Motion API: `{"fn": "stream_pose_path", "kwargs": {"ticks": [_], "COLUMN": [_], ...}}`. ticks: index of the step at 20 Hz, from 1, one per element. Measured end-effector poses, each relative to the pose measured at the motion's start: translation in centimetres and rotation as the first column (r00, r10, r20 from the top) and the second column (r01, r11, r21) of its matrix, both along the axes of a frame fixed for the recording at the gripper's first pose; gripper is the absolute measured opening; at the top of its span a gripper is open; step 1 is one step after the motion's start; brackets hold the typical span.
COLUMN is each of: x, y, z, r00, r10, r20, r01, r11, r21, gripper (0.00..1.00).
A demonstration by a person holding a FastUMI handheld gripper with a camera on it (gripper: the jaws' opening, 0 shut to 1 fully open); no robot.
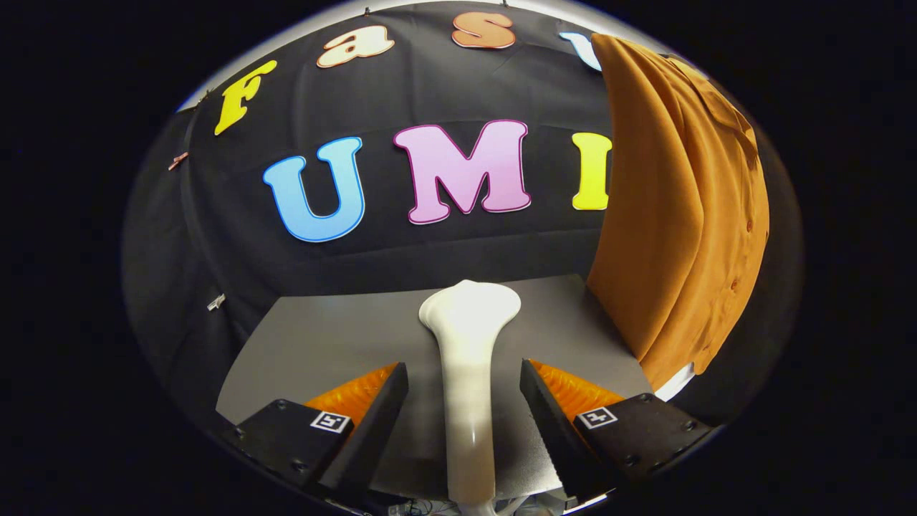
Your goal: Iron the clothes twice with a garment steamer, once on the left side and once on the right side.
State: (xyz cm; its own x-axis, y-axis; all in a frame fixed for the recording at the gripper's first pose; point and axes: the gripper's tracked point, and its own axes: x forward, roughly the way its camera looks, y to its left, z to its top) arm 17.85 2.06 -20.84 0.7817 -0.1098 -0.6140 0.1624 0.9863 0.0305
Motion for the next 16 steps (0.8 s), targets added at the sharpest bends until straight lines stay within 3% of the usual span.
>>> {"fn": "stream_pose_path", "kwargs": {"ticks": [10,12,14,16], "x": [1.4,1.4,1.3,1.4], "y": [-0.3,-0.3,0.0,0.1], "z": [-4.3,-4.4,-4.6,-4.9], "r00": [0.987,0.985,0.982,0.98], "r10": [-0.015,-0.017,-0.006,-0.004], "r20": [-0.157,-0.173,-0.191,-0.199], "r01": [0.006,0.008,-0.003,-0.003], "r11": [0.998,0.999,0.999,0.999], "r21": [-0.055,-0.053,-0.047,-0.035], "gripper": [0.99,0.93,0.77,0.54]}}
